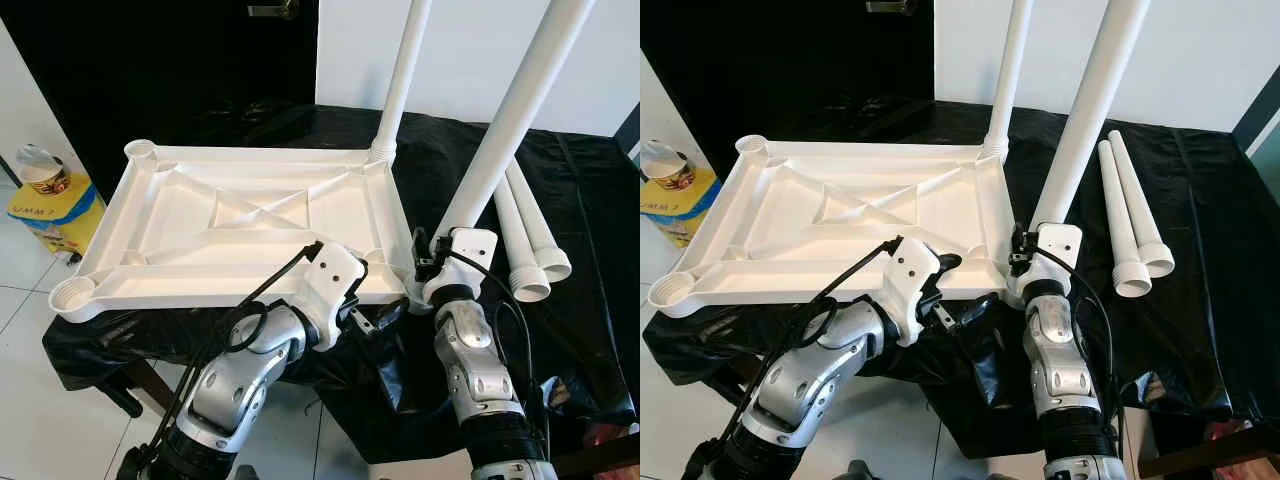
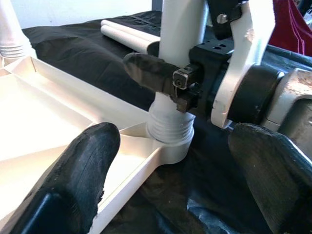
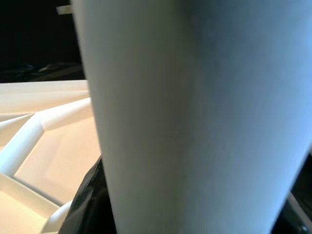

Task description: Building children table

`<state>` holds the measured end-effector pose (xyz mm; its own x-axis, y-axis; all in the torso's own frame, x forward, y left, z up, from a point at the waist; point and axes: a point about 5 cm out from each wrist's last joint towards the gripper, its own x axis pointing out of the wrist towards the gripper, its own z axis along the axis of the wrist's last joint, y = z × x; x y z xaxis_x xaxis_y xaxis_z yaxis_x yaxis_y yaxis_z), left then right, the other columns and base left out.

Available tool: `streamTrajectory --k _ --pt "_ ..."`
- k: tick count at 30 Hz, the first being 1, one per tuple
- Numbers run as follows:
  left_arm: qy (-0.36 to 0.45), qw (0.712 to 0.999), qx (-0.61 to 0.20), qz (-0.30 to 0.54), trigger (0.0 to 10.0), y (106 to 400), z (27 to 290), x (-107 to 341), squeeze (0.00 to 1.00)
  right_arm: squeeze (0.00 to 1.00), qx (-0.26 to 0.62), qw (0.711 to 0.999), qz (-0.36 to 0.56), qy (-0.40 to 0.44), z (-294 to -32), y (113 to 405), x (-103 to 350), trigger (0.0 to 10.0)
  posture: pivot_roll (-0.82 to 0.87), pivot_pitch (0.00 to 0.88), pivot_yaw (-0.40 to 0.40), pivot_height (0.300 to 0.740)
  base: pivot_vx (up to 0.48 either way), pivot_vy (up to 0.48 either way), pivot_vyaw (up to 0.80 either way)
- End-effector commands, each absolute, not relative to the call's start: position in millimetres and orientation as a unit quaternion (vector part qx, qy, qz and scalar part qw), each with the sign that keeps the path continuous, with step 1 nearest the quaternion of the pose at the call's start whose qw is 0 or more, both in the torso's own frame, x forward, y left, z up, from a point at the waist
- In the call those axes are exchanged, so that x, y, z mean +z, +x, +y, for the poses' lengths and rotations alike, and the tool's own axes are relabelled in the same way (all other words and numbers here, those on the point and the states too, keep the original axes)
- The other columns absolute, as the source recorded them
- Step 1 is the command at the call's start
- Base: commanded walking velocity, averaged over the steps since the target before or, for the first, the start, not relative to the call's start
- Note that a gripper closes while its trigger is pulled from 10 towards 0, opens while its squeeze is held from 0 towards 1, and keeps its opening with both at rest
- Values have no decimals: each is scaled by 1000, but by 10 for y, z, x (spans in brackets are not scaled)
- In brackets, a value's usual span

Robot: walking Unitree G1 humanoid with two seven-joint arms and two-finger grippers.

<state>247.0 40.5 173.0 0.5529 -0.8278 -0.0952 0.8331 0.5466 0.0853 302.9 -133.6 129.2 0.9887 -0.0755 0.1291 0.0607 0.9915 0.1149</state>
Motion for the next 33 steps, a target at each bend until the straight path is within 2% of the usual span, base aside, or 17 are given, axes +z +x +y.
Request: streamTrajectory --k 1,6,7,14,15,16,21,27,33 --pt "58 882 -467 15 10000 2476 393 1751 0 0 -46 997 -18 58 -1324 2980 1090 10000 104 43 -66 740 0 0 0" --pt "58 882 -467 15 10000 2481 395 1754 0 0 -53 997 -17 55 -1300 2985 1096 10000 104 44 -65 740 0 0 0" --pt "58 882 -467 15 10000 2483 395 1755 0 1000 -46 997 -18 60 -1290 2990 1106 10000 105 44 -66 740 0 0 0" --pt "57 882 -468 16 10000 2472 391 1751 0 1000 23 995 -68 73 -1321 2998 1255 10000 103 48 -64 740 0 0 0" --pt "57 882 -468 16 10000 2470 389 1749 0 871 43 994 -70 71 -1340 3007 1268 10000 101 48 -65 740 0 0 0" --pt "58 881 -469 16 10000 2467 386 1748 0 0 60 993 -73 71 -1392 3018 1284 10000 100 48 -66 740 0 0 0" --pt "58 880 -470 17 10000 2467 384 1746 0 0 97 990 -80 60 -1484 3037 1318 10000 98 48 -65 740 0 0 0" --pt "61 877 -476 18 10000 2465 371 1738 0 0 184 981 -64 24 -1686 3110 1348 10000 92 45 -64 740 0 0 0" --pt "65 875 -480 20 10000 2454 367 1723 0 0 252 966 -43 -36 -1857 3212 1355 10000 99 40 -61 740 0 0 0"
